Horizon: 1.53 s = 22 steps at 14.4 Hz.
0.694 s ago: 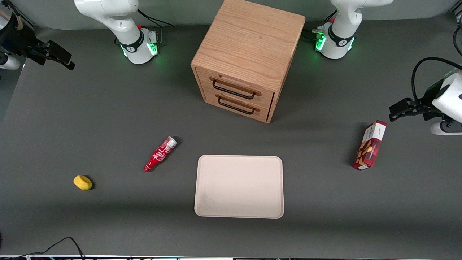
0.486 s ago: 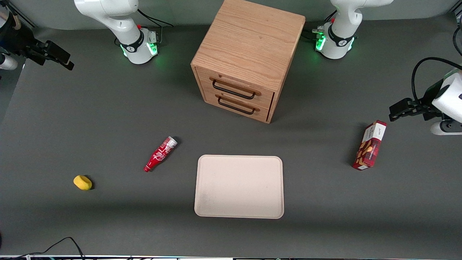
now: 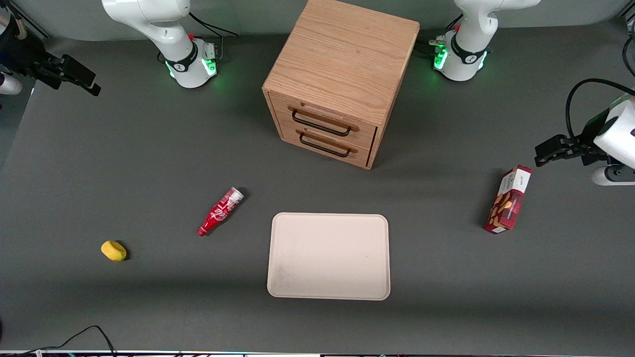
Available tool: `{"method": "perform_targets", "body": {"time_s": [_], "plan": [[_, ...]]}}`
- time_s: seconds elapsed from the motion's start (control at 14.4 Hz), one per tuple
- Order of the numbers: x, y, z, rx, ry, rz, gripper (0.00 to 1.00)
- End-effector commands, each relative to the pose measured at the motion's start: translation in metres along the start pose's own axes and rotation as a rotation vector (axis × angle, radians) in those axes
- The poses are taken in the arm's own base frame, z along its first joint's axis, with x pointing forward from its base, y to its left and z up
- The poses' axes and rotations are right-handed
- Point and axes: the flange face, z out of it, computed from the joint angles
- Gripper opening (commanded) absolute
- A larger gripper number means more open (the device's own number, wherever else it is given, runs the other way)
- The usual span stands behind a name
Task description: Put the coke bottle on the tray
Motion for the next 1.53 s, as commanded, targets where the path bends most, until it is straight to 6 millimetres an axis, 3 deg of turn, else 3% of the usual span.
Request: {"method": "perform_targets", "body": {"time_s": [0.0,0.28,0.49,0.62,0.83,1.04,1.25,1.46], "plan": [[0.002,-0.002,-0.005,0.01,0.002,-0.023,1.0],[0.002,-0.002,-0.011,0.018,0.014,-0.015,1.0],[0.025,-0.02,-0.021,0.036,0.031,0.083,1.0],[0.045,-0.043,-0.018,0.059,0.014,0.137,1.0],[0.07,-0.103,0.004,0.06,-0.027,0.239,1.0],[0.101,-0.148,0.064,0.034,-0.094,0.328,1.0],[0.135,-0.164,0.136,0.027,-0.122,0.397,1.0],[0.145,-0.177,0.209,0.038,-0.118,0.409,1.0]]}}
